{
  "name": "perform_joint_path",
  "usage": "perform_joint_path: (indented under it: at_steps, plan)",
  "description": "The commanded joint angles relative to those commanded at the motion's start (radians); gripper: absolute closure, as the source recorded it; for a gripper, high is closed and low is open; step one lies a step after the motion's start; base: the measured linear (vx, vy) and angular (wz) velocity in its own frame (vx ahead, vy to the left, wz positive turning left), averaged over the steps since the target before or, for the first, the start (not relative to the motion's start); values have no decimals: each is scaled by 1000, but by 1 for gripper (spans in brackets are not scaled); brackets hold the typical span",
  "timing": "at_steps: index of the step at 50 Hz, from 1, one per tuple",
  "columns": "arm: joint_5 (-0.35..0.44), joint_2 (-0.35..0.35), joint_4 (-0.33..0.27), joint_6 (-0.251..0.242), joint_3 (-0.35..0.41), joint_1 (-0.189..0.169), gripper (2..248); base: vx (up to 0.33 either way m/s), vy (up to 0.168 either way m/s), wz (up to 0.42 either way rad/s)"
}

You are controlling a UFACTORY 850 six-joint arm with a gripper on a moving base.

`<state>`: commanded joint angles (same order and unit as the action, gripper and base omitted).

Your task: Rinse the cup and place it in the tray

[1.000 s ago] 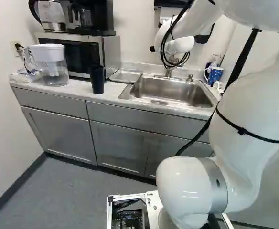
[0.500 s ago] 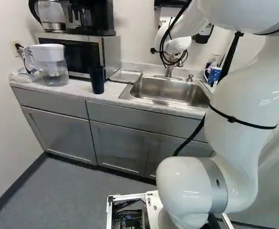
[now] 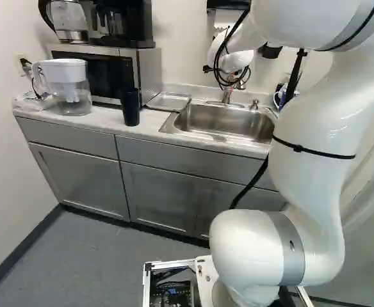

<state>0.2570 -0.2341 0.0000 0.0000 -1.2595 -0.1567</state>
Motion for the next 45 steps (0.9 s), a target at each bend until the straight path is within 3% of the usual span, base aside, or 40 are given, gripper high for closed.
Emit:
perform_joint_path:
  at_steps: [45]
  plan:
    - [27,-22,0,0,-24,-4,3,0,0,0]
